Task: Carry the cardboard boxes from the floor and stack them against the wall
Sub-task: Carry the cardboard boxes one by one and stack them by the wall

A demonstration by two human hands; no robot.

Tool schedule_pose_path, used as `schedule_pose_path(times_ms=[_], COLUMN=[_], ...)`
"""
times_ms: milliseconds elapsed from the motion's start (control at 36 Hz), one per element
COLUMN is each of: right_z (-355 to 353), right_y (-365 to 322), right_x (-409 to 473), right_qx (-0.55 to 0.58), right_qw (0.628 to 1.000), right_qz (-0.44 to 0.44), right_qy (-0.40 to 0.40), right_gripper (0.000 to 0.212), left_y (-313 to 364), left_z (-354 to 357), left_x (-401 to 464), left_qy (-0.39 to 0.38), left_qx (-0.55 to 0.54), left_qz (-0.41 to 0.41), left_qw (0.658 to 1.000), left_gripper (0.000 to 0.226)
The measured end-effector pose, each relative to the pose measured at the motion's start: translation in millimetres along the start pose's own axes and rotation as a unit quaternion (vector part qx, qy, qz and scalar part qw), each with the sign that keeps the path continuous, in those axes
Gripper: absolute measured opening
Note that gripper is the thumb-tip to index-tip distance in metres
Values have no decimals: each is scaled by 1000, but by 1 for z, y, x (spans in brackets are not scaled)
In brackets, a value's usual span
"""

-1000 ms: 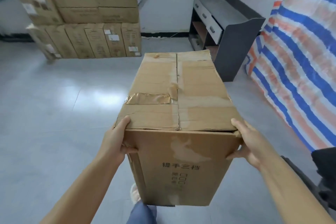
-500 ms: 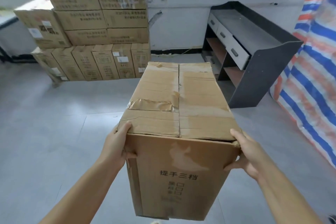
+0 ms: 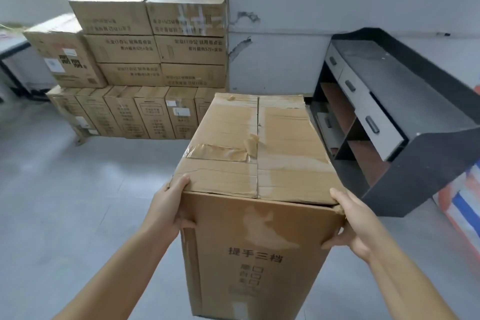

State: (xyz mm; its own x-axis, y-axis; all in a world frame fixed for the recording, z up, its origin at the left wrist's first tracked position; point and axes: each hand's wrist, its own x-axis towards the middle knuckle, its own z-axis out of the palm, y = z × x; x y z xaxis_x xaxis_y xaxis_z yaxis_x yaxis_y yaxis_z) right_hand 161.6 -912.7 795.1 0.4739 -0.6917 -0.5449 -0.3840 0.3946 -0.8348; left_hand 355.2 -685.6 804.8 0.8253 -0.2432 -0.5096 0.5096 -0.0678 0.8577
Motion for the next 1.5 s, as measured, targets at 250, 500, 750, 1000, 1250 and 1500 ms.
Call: schedule_pose_path(times_ms=[250, 500, 750, 1000, 1250, 1500], right_z=[8, 54, 119, 160, 180, 181], right_y=[-116, -191, -273, -338, -405, -490], right_x=[144, 283, 407, 503, 634, 791], right_qx=[-24, -27, 31, 44, 27, 5], right_qw=[1000, 1000, 998, 997, 999, 999], right_qz=[4, -2, 32, 33, 6, 33], right_qy=[-15, 0, 45, 63, 17, -15], right_gripper=[37, 38, 40, 27, 23, 28], left_y=[67, 123, 222, 288, 333, 372], left_z=[97, 158, 216, 264, 330, 428], left_x=[112, 263, 409, 514, 620, 735], left_qy=[36, 8, -36, -63, -41, 10], left_qx=[-29, -19, 0, -4, -5, -10], left_qz=[-18, -6, -21, -22, 9, 3], left_qw=[999, 1000, 999, 998, 999, 1000], left_gripper=[16, 10, 19, 13, 14, 15])
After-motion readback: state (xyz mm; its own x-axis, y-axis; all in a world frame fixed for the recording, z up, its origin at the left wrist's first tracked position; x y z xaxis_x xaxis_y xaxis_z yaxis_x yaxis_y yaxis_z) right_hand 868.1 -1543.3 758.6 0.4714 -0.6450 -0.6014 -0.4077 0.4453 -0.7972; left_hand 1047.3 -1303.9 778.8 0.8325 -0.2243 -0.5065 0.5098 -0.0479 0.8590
